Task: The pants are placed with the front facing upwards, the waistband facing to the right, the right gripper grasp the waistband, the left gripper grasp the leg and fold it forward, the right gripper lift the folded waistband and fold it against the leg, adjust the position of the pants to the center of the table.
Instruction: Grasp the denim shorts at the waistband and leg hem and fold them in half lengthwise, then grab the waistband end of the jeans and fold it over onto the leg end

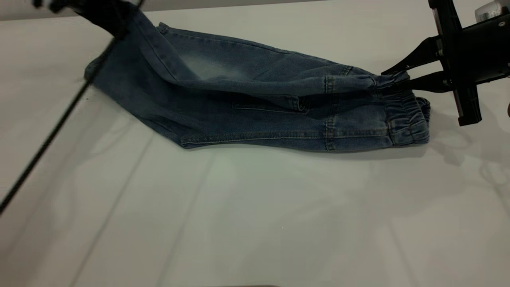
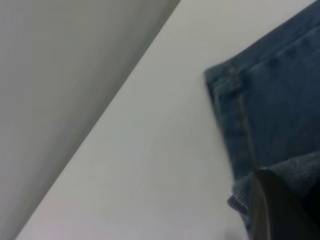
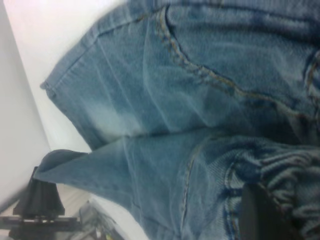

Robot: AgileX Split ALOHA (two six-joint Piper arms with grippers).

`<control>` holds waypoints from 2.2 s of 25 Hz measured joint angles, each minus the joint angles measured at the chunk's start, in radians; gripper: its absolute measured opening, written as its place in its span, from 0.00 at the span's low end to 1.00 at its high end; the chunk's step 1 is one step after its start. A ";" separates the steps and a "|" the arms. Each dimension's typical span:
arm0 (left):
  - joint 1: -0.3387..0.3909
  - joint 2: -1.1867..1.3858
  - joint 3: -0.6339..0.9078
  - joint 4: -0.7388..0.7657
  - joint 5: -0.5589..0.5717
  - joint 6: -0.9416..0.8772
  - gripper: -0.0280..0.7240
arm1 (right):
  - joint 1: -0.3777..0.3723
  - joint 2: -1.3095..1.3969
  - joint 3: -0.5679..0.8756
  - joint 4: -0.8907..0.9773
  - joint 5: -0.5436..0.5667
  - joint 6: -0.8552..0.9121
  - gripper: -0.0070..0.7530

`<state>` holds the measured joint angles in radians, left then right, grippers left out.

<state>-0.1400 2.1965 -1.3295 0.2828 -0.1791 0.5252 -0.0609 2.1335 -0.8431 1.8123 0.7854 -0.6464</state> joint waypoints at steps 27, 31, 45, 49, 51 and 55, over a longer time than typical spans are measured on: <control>0.002 0.117 -0.087 -0.048 0.111 -0.262 0.54 | 0.000 0.001 -0.019 0.004 -0.104 0.203 0.38; 0.002 0.117 -0.087 -0.149 0.105 -0.262 0.57 | 0.000 0.001 -0.052 0.004 -0.110 0.207 0.46; 0.002 0.032 -0.087 -0.230 0.081 -0.263 0.58 | -0.007 -0.001 -0.063 0.004 0.077 -0.058 0.48; 0.002 -0.014 -0.087 -0.230 0.153 -0.263 0.58 | -0.007 -0.012 -0.063 -0.019 0.206 -0.152 0.48; 0.002 -0.038 -0.087 -0.230 0.192 -0.265 0.58 | -0.007 -0.015 -0.063 -0.080 0.252 -0.173 0.48; 0.002 -0.074 -0.087 -0.231 0.255 -0.265 0.58 | -0.007 -0.020 -0.052 -0.293 0.277 -0.151 0.48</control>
<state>-0.1377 2.1227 -1.4164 0.0515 0.0762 0.2606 -0.0677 2.1134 -0.8955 1.5193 1.0619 -0.7976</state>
